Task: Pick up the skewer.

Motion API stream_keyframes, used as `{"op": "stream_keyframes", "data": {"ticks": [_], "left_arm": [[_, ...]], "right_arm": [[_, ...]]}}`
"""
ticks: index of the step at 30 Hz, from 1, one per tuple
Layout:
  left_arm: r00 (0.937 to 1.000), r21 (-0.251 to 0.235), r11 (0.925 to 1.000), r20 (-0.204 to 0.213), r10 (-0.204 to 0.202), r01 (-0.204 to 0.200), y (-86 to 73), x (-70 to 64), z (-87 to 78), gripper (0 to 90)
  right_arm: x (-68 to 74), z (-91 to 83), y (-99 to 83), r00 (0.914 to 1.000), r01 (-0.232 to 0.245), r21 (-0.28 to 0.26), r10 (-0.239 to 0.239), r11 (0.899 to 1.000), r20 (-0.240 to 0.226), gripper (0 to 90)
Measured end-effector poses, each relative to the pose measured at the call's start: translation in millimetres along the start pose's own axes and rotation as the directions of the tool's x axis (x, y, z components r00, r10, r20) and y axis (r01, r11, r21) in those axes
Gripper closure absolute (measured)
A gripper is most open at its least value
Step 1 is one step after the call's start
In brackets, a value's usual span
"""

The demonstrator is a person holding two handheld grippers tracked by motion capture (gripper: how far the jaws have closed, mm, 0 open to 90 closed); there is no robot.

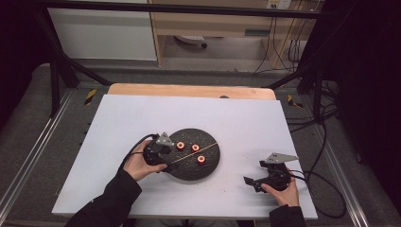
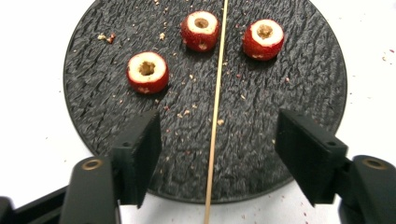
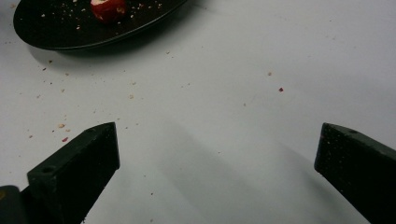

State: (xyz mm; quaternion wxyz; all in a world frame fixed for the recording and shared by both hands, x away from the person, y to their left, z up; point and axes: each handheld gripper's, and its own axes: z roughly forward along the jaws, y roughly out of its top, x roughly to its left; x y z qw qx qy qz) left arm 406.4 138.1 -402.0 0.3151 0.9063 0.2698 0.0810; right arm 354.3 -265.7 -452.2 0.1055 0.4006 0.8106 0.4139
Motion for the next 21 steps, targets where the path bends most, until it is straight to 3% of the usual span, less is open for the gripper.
{"op": "stream_keyframes", "data": {"ticks": [14,21], "left_arm": [[1.0000,0.077,0.9970,0.005,0.002,-0.003,6.6,4.4,19.5,51.6],[0.9991,0.118,0.9922,-0.010,0.042,-0.041,8.1,1.8,25.5,59.7]], "right_arm": [[0.0,0.7,-0.1,1.0000,0.002,0.007,-0.002,1.000,-0.004,0.7],[0.1,1.0,-0.1,1.0000,0.002,0.011,-0.002,1.000,-0.007,0.7]]}}
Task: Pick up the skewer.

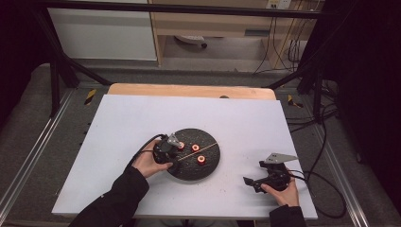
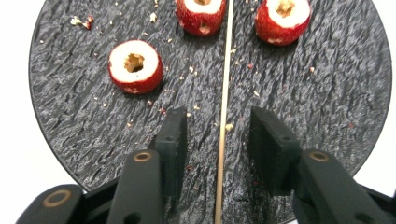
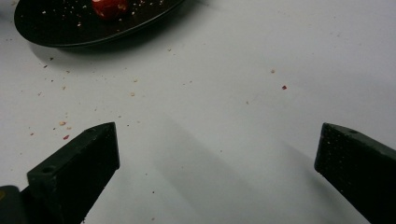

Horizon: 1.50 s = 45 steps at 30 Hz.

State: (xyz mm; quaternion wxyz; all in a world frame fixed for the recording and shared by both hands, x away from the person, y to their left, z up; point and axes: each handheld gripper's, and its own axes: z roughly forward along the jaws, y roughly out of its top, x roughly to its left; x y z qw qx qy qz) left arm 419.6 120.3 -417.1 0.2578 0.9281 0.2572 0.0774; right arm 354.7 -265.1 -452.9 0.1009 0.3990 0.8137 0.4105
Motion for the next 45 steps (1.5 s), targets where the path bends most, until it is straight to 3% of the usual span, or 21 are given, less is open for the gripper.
{"op": "stream_keyframes", "data": {"ticks": [23,32,45], "left_arm": [[0.9982,0.059,0.9965,-0.013,0.059,-0.058,4.5,-3.8,0.7,86.9],[0.9979,0.066,0.9959,-0.013,0.063,-0.062,3.9,-4.8,-1.0,88.0],[0.9981,0.013,0.9981,-0.016,0.060,-0.060,0.9,-8.8,-15.2,88.5]], "right_arm": [[0.1,0.2,0.1,1.0000,0.001,0.002,-0.001,1.000,-0.003,0.6],[-0.1,0.0,0.0,1.0000,0.005,0.003,-0.005,1.000,-0.003,0.7],[-0.1,-0.1,0.1,1.0000,0.002,0.003,-0.002,1.000,-0.001,0.7]]}}
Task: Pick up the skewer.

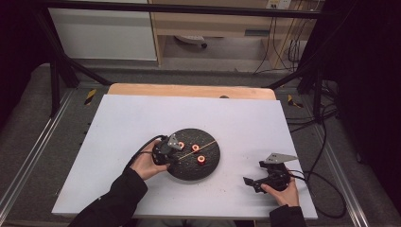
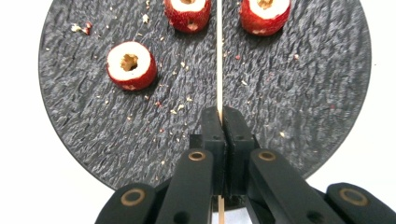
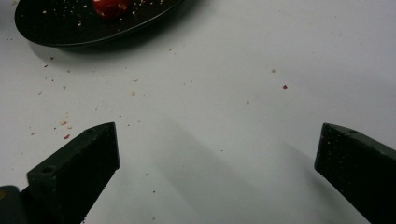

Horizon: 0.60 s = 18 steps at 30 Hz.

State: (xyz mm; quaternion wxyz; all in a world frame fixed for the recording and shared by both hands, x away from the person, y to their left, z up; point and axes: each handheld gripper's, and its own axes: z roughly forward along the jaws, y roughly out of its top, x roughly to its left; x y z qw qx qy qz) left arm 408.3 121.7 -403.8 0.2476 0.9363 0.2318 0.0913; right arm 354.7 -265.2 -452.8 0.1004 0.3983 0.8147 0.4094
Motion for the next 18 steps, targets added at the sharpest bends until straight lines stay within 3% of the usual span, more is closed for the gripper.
{"op": "stream_keyframes", "data": {"ticks": [8,18], "left_arm": [[0.9990,-0.068,0.9968,-0.015,-0.043,0.042,-11.5,-4.7,-11.7,88.5],[0.9911,-0.178,0.9766,-0.035,-0.129,0.120,-37.3,-11.3,-26.4,88.5]], "right_arm": [[0.0,0.1,0.1,1.0000,-0.005,-0.001,0.005,1.000,-0.001,0.6],[0.3,0.3,0.5,0.9998,-0.022,-0.001,0.022,1.000,0.001,0.6]]}}
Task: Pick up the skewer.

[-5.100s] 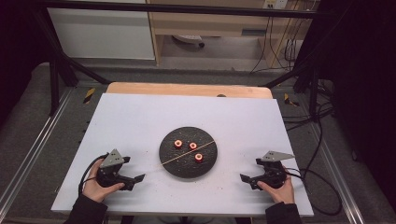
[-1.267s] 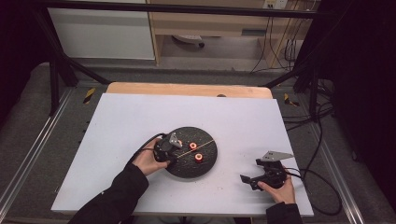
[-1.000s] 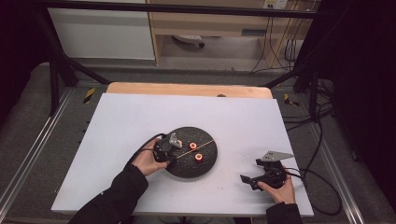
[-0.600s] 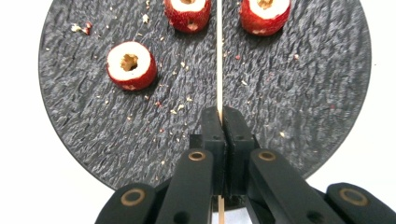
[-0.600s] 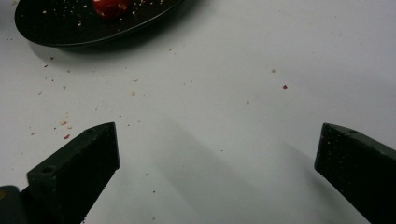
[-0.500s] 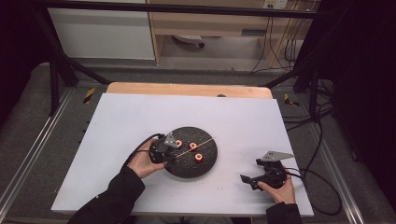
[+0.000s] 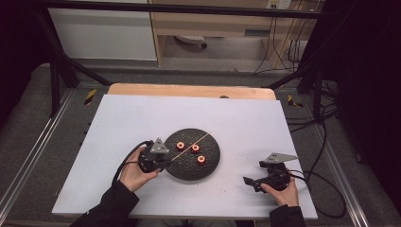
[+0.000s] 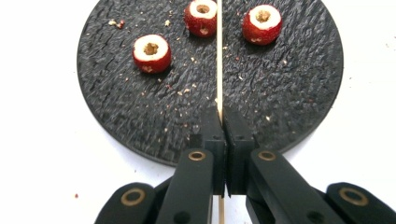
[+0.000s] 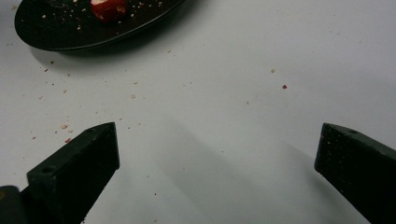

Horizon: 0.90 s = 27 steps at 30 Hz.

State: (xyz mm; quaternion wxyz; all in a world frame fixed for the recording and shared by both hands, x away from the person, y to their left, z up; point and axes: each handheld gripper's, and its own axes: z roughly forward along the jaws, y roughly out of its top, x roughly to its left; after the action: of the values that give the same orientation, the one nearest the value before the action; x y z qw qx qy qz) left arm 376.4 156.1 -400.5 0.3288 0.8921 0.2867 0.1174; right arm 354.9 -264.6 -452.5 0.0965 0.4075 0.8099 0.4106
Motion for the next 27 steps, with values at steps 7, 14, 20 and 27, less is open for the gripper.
{"op": "stream_keyframes", "data": {"ticks": [7,14,20,27], "left_arm": [[0.9988,-0.065,0.9969,-0.015,-0.046,0.045,-16.5,-0.6,-11.2,88.5],[0.9962,-0.120,0.9894,-0.021,-0.085,0.082,-32.9,-0.5,-17.5,88.5],[0.9944,-0.154,0.9831,-0.021,-0.104,0.099,-44.3,1.0,-21.3,88.5],[0.9937,-0.180,0.9779,-0.017,-0.110,0.105,-54.6,0.0,-25.9,88.5]], "right_arm": [[1.9,2.3,2.8,1.0000,-0.006,0.004,0.006,1.000,0.000,0.6],[7.2,4.5,11.8,1.0000,-0.001,0.011,0.001,1.000,0.004,0.6],[11.9,7.8,20.6,1.0000,0.000,0.017,0.000,1.000,0.008,0.6],[19.6,11.5,30.9,0.9997,0.015,0.023,-0.015,1.000,0.018,0.5]]}}
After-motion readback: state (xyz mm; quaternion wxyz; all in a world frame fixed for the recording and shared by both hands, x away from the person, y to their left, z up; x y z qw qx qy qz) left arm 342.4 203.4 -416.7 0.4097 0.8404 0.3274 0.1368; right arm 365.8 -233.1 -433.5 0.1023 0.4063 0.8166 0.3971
